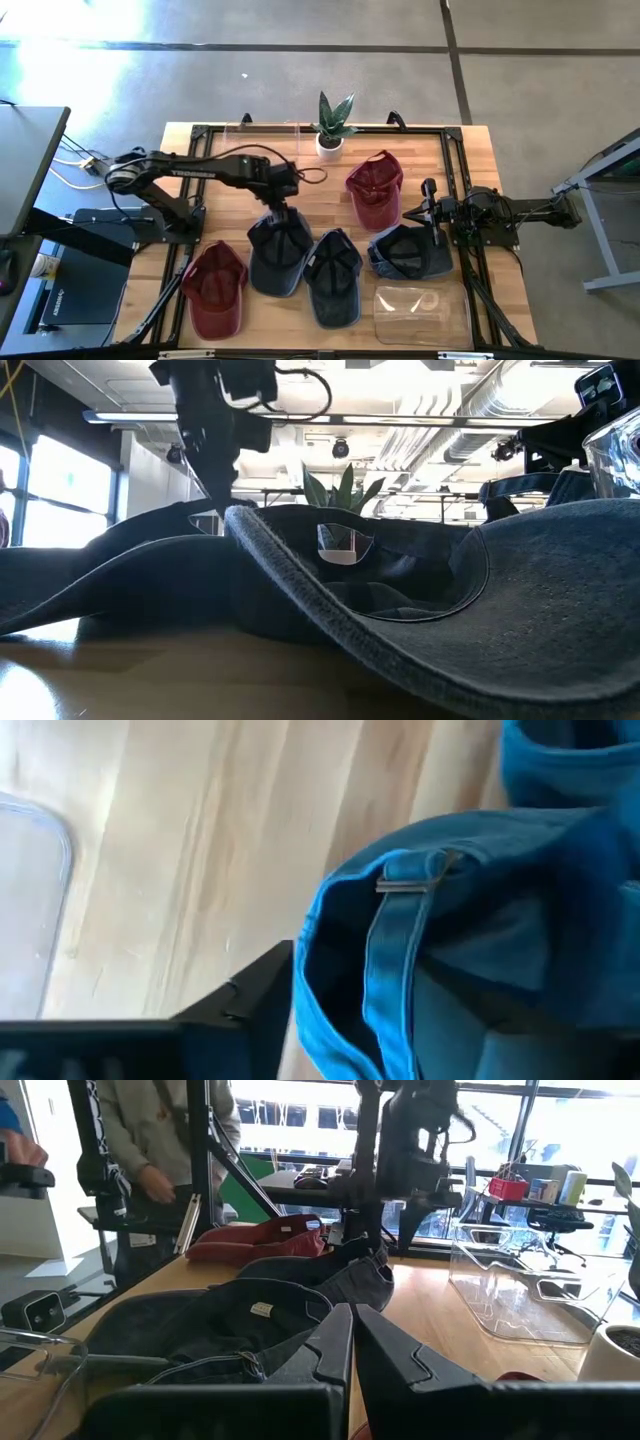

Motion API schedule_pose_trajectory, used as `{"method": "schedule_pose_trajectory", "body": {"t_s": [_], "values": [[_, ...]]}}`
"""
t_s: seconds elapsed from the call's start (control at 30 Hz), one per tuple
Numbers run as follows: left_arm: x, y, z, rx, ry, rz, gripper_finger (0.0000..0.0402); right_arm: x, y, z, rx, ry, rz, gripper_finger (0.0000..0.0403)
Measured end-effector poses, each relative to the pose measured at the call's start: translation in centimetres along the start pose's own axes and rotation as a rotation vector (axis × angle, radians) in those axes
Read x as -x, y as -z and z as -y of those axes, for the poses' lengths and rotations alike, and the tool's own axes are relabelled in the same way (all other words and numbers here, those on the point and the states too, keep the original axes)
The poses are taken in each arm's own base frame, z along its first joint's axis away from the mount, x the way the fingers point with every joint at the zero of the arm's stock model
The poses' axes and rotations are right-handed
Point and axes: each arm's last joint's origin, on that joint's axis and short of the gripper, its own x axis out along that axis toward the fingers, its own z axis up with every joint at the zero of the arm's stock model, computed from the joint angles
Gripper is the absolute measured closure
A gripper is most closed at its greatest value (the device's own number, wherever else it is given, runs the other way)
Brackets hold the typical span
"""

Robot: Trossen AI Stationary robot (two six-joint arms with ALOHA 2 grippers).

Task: Pick & Place hat
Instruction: Put the left blue cap into the top transparent bin

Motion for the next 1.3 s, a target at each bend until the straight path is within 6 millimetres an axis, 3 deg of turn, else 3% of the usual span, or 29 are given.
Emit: {"method": "schedule_pose_trajectory", "body": {"t_s": [0.2,0.3,0.47,0.73,0.87,1.0,1.13,1.3], "values": [[-0.3,-0.1,0.3,-0.008,-0.058,0.006,0.0356,0.0,0.0,0.0,0.0,0.0,0.0,0.0391],[0.8,-0.4,0.3,0.005,-0.08,0.012,0.0393,0.0,0.0,0.0,0.0,0.0,0.0,0.0391],[5.7,-1.6,1.0,0.003,-0.211,0.107,0.0391,0.0,0.0,0.0,0.0,-0.001,0.0,0.0391],[15.5,-3.9,4.0,-0.045,-0.353,0.378,0.0398,0.0,0.0,0.0,0.001,0.01,-0.001,0.0391],[19.5,-4.4,4.9,-0.043,-0.383,0.525,0.0399,0.0,-0.1,0.5,-0.045,0.176,0.012,0.0391],[22.7,-4.6,4.8,0.008,-0.431,0.64,0.0399,0.2,-0.5,1.1,-0.233,0.378,0.087,0.0391],[25.1,-4.5,4.4,0.059,-0.472,0.723,0.0399,0.7,-1.3,1.8,-0.383,0.623,0.23,0.0391],[27.1,-4.4,4.2,0.096,-0.479,0.793,0.0399,1.1,-1.5,2.2,-0.43,0.809,0.301,0.0391]]}}
